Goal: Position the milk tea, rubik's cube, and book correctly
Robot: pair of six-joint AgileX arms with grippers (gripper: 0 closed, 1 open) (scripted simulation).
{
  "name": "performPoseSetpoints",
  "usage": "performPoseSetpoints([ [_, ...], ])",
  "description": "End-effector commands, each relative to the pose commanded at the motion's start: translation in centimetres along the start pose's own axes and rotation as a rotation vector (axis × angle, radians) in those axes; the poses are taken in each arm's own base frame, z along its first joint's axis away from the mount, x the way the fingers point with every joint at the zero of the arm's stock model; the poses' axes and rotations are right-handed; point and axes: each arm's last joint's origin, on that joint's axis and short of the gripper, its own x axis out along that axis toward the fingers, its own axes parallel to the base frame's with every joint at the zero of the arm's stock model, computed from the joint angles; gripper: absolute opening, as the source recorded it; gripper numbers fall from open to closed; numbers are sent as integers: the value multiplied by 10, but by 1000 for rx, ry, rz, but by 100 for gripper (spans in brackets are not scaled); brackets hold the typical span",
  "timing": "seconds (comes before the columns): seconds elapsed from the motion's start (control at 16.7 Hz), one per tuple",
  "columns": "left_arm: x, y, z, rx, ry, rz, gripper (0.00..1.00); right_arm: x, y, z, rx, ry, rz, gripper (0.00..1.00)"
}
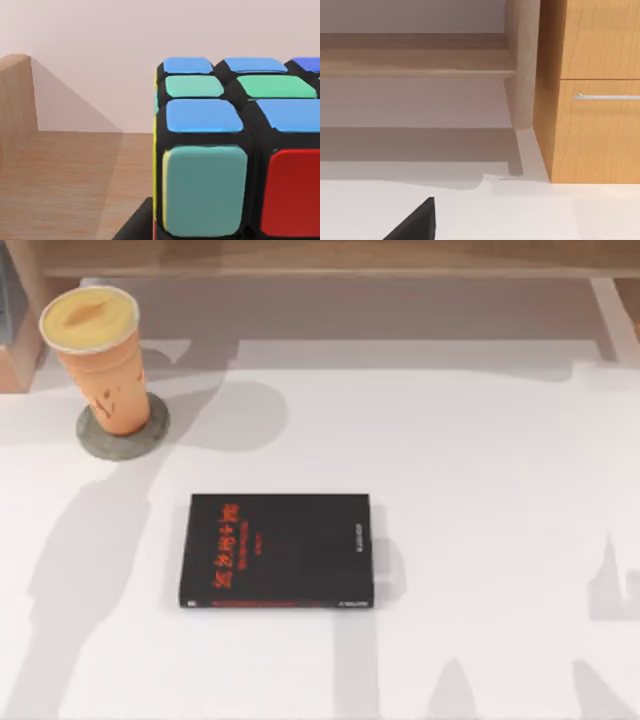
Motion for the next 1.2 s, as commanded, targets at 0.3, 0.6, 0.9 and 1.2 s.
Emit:
performPoseSetpoints([
  [0.3,7,-1,-12,19,45,-15,0,0,0,0,0,0,0,100],
  [0.6,7,-1,-12,19,45,-15,30,0,0,0,0,0,0,100],
  [0.9,7,-1,-12,19,45,-15,68,0,0,0,0,0,0,100],
  [1.2,7,-1,-12,19,45,-15,100,0,0,0,0,0,0,100],
])
